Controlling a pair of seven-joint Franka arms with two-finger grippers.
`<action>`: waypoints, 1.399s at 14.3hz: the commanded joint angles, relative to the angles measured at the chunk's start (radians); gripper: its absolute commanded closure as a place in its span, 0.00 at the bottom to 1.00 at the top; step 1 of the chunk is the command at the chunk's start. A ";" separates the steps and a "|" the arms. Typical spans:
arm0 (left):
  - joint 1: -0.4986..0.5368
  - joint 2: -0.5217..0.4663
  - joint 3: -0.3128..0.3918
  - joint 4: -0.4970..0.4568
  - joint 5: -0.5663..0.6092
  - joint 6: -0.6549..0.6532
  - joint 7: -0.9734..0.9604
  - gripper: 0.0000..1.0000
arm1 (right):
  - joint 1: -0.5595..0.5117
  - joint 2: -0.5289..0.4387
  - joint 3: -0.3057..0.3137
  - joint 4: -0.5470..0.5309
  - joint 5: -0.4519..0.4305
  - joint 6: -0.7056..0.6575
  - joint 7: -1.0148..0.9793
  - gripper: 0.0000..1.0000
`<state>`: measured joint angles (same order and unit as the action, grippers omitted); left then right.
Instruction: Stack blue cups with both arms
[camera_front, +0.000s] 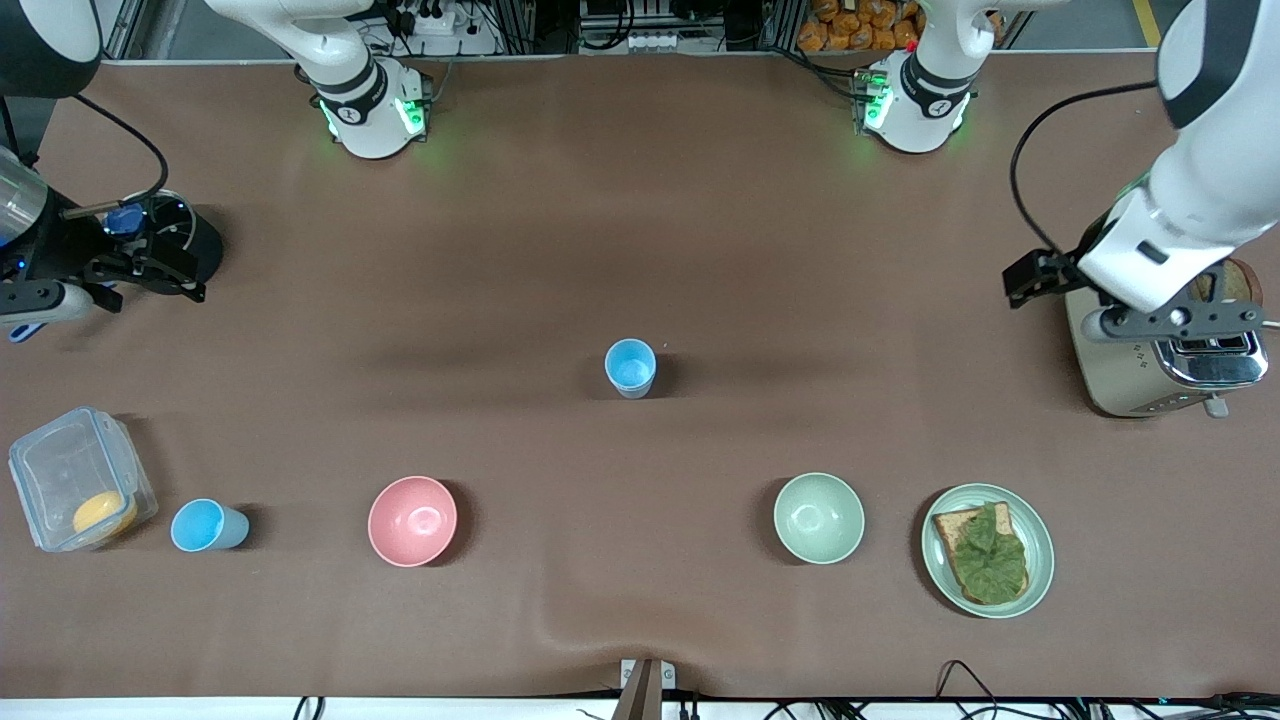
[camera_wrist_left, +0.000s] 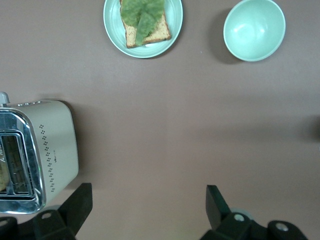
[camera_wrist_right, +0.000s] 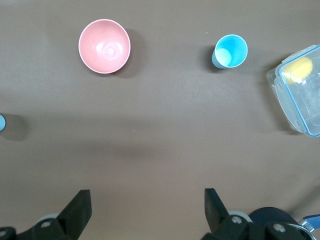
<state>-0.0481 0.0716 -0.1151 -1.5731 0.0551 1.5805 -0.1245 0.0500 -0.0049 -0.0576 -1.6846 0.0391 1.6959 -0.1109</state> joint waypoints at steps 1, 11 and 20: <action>0.028 -0.071 0.021 -0.028 -0.041 -0.048 0.118 0.00 | -0.021 -0.007 0.012 0.006 -0.001 -0.015 -0.004 0.00; 0.048 -0.067 0.055 0.088 -0.110 -0.054 0.181 0.00 | -0.021 -0.006 0.012 0.006 0.001 -0.013 -0.004 0.00; 0.031 -0.044 0.038 0.082 -0.100 -0.059 0.129 0.00 | -0.022 -0.006 0.012 0.005 0.001 -0.015 -0.004 0.00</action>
<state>-0.0150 0.0149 -0.0656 -1.5189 -0.0339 1.5341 0.0410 0.0485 -0.0049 -0.0591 -1.6846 0.0391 1.6950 -0.1109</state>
